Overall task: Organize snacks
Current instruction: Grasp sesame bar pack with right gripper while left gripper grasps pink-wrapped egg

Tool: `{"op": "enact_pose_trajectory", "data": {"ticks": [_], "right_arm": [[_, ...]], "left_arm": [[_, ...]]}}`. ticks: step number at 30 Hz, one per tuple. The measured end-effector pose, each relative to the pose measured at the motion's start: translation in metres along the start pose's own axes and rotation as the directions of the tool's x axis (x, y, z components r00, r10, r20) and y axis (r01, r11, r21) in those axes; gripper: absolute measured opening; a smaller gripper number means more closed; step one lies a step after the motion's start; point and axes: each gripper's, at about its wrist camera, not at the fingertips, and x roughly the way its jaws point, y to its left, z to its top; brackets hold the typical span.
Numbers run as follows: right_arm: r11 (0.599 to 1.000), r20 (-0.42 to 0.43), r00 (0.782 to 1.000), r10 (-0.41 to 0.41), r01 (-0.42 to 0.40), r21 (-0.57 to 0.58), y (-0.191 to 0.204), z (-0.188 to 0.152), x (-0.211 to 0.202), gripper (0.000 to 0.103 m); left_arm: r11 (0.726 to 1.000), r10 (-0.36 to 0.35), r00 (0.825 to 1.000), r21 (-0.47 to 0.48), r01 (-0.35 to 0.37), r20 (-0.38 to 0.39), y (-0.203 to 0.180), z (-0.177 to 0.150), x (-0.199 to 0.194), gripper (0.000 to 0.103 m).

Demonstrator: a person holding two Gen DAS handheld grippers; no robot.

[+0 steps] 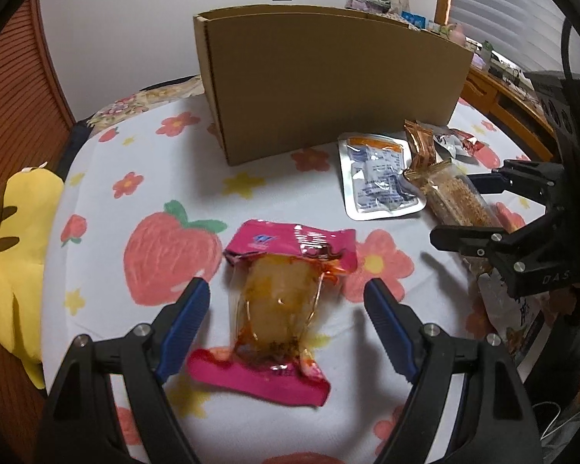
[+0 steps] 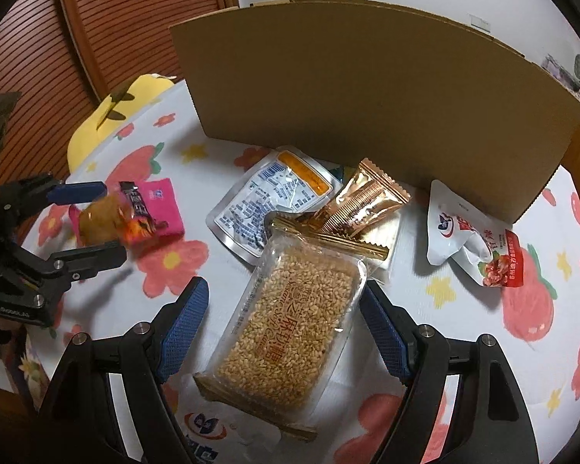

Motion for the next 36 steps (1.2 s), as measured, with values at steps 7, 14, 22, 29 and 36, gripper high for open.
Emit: {"op": "enact_pose_trajectory", "data": {"ticks": [7,14,22,29,36], "right_arm": [[1.000,-0.009,1.000,-0.007,0.007,-0.011,0.001,0.001,0.005,0.082],[0.999,-0.028,0.999,-0.027,0.026,-0.046,0.002,0.005,0.010,0.078],[0.997,-0.050,0.998,-0.039,0.036,-0.076,-0.002,0.009,0.010,0.059],[0.997,-0.049,0.998,-0.029,0.025,-0.074,-0.007,0.008,0.008,0.051],[0.998,-0.021,1.000,-0.021,0.020,-0.065,-0.011,0.009,-0.001,0.048]], "left_arm": [[1.000,0.012,0.999,0.011,-0.012,-0.034,0.003,0.004,0.006,0.083],[0.999,-0.014,0.997,-0.032,0.011,-0.075,0.015,0.006,0.015,0.082],[1.000,-0.011,0.998,-0.007,0.010,-0.065,0.012,0.004,0.012,0.063],[1.000,-0.005,1.000,0.000,0.005,-0.024,0.010,0.000,0.004,0.039],[1.000,-0.009,1.000,-0.010,0.009,0.020,0.007,-0.002,-0.006,0.039]]}}
